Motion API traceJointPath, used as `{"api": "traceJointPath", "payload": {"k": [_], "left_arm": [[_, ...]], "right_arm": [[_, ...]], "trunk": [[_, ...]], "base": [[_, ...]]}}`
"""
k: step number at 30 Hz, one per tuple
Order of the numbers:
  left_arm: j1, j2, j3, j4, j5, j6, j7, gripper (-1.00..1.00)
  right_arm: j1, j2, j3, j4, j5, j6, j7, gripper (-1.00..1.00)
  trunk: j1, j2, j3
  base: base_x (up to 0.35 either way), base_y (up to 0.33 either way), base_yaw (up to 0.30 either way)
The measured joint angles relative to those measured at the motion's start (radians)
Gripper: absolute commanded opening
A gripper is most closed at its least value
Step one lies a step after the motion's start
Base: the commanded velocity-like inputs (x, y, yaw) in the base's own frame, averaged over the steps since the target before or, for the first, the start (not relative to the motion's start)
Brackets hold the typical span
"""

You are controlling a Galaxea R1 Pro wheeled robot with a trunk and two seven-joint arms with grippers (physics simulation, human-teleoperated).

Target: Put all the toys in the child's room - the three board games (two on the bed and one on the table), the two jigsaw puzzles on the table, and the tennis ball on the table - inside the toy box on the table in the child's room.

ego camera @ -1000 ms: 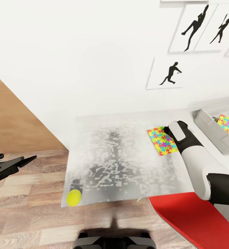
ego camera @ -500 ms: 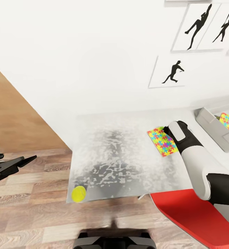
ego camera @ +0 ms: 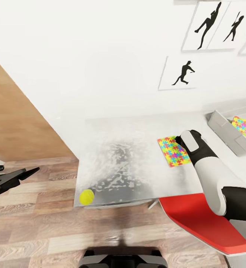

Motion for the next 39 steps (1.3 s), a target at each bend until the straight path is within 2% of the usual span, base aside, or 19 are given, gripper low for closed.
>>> {"api": "traceJointPath", "payload": {"k": [18, 30, 39], "left_arm": [[0.0, 0.0, 0.0, 0.0, 0.0, 0.0, 0.0, 1.0], [0.0, 0.0, 0.0, 0.0, 0.0, 0.0, 0.0, 1.0], [0.0, 0.0, 0.0, 0.0, 0.0, 0.0, 0.0, 1.0]], "right_arm": [[0.0, 0.002, 0.002, -0.002, 0.0, 0.0, 0.0, 1.0], [0.0, 0.002, 0.002, -0.002, 0.0, 0.001, 0.0, 1.0], [0.0, 0.002, 0.002, -0.002, 0.0, 0.001, 0.0, 1.0]], "trunk": [[0.0, 0.0, 0.0], [0.0, 0.0, 0.0], [0.0, 0.0, 0.0]], "base": [[-0.187, 0.034, 0.0], [-0.111, 0.193, 0.0], [-0.111, 0.034, 0.0]]}}
